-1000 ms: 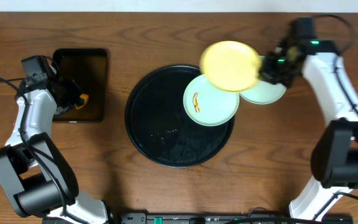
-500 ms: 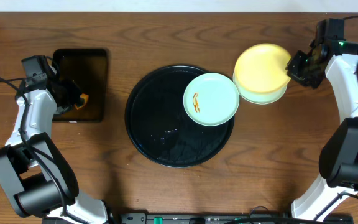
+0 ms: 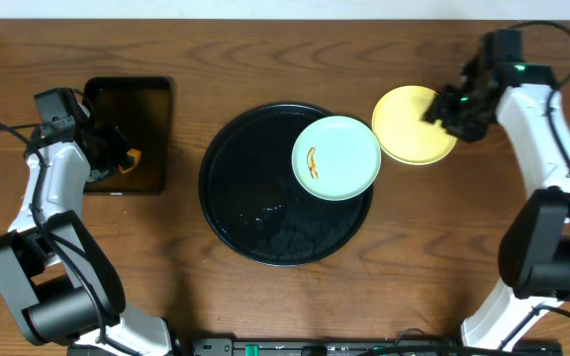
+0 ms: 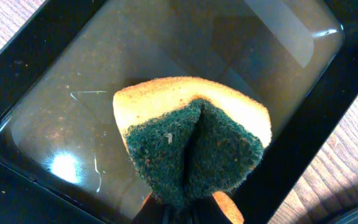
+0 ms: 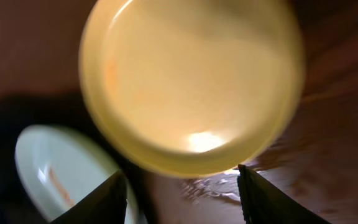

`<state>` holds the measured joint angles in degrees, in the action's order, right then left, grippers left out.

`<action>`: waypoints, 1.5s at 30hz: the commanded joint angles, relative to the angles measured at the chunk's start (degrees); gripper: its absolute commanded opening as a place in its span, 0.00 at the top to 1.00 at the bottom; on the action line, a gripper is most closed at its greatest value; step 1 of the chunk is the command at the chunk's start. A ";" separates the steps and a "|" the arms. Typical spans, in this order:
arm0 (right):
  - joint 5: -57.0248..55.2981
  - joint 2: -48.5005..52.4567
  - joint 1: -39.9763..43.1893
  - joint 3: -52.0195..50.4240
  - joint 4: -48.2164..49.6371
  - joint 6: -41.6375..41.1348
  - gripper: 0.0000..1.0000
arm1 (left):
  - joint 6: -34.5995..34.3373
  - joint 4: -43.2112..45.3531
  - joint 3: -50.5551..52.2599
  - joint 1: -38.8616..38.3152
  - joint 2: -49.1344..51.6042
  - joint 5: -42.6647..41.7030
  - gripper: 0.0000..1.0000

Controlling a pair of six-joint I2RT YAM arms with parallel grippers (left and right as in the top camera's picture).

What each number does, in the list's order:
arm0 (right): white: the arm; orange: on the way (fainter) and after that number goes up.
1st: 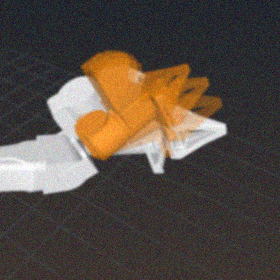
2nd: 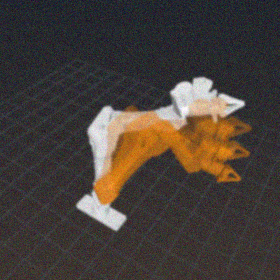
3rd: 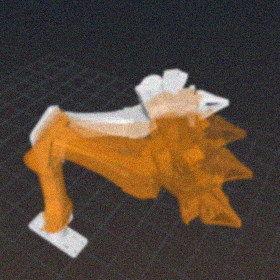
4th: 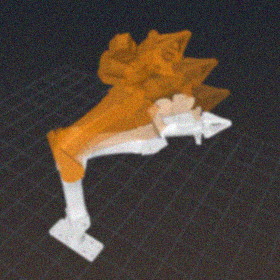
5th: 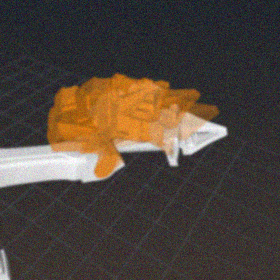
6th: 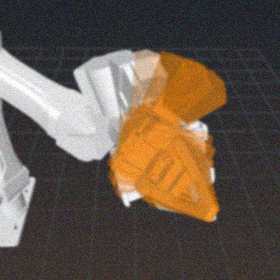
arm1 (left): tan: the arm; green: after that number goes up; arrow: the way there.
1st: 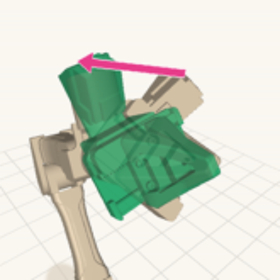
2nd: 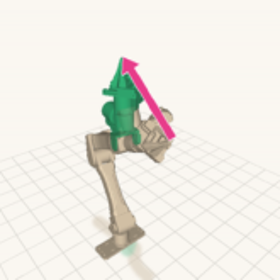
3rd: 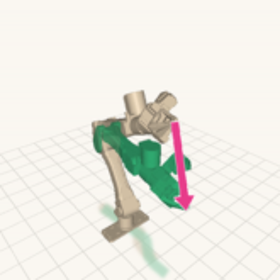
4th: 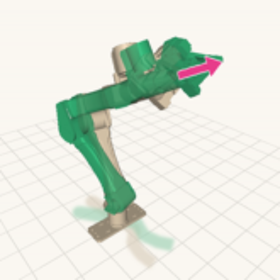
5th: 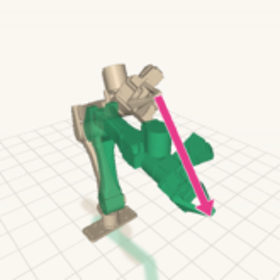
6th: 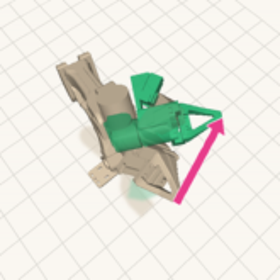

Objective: Clean dirty plates on tray and stack at the side
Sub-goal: 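Release the yellow plate and move the right gripper to the green plate rim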

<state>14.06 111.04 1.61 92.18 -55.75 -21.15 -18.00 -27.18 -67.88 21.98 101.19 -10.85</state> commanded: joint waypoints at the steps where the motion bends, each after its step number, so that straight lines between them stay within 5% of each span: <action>1: 1.29 -0.33 -5.81 -0.09 -0.28 5.51 0.41 | -0.04 -0.13 0.15 0.02 -0.33 -0.52 0.92; 10: -12.85 3.56 -17.42 -0.09 2.21 7.82 0.37 | -0.04 -0.17 0.15 0.02 -0.33 -0.52 0.92; 20: -21.53 7.74 -20.02 -0.09 2.62 8.61 0.34 | -0.04 -0.13 0.15 0.02 -0.33 -0.52 0.92; 27: -18.18 8.61 -20.02 -0.17 2.21 8.57 0.51 | -0.02 -0.15 0.15 0.02 -0.33 -0.52 0.92; 41: -16.98 11.28 -19.98 -0.15 2.21 8.37 0.68 | -0.04 -0.15 0.15 0.02 -0.33 -0.52 0.92; 45: -15.87 11.28 -19.98 -0.15 2.19 8.37 0.88 | -0.04 -0.17 0.15 0.02 -0.33 -0.52 0.92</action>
<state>-2.15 121.64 -18.28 92.09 -53.47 -12.56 -18.00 -27.16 -67.88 21.98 101.19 -10.85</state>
